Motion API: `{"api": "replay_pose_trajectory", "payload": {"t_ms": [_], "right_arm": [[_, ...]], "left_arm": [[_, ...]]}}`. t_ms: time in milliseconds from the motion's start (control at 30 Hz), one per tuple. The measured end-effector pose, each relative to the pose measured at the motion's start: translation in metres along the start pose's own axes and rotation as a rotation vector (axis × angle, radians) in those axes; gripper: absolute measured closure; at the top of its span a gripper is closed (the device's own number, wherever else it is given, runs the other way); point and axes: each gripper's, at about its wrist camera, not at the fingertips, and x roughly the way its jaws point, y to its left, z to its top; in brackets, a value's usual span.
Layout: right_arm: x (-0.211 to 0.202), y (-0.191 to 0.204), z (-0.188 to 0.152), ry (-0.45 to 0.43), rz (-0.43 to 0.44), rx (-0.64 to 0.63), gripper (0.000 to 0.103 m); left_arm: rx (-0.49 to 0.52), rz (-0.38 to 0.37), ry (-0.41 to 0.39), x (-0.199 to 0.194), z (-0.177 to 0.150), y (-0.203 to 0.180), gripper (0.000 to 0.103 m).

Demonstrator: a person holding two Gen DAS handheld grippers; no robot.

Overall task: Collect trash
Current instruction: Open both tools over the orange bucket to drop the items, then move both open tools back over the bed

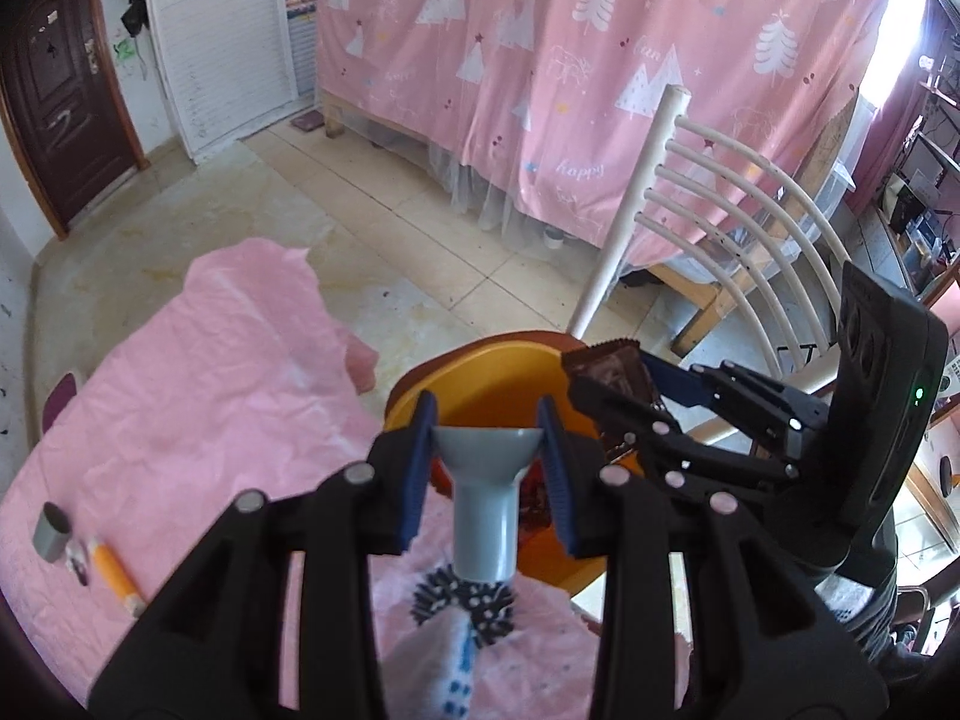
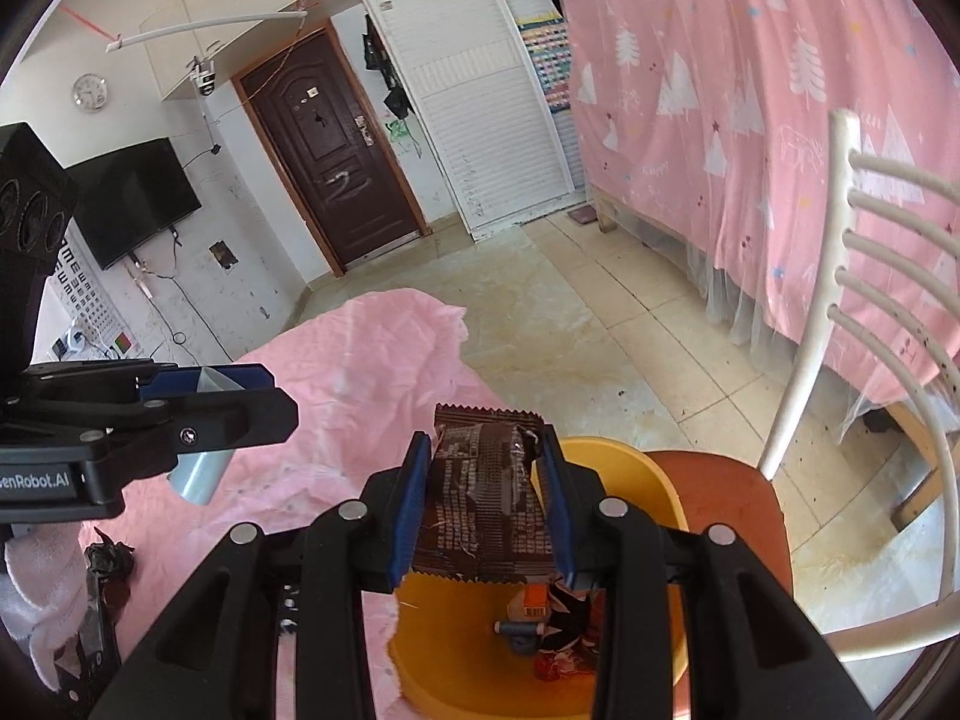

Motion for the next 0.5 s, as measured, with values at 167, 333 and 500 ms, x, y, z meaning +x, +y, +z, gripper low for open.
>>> {"api": "replay_pose_trajectory", "payload": {"t_ms": [167, 333, 500], "right_arm": [[0.003, -0.01, -0.002, 0.009, -0.003, 0.028, 0.074], [0.005, -0.007, -0.003, 0.01, -0.004, 0.025, 0.052], [0.005, 0.002, -0.002, 0.008, -0.003, 0.016, 0.05]], "left_arm": [[-0.002, -0.007, 0.01, 0.01, 0.005, -0.006, 0.07], [0.001, -0.004, 0.005, 0.008, 0.004, -0.008, 0.064], [-0.006, 0.006, -0.013, -0.004, 0.0, -0.003, 0.063]]}}
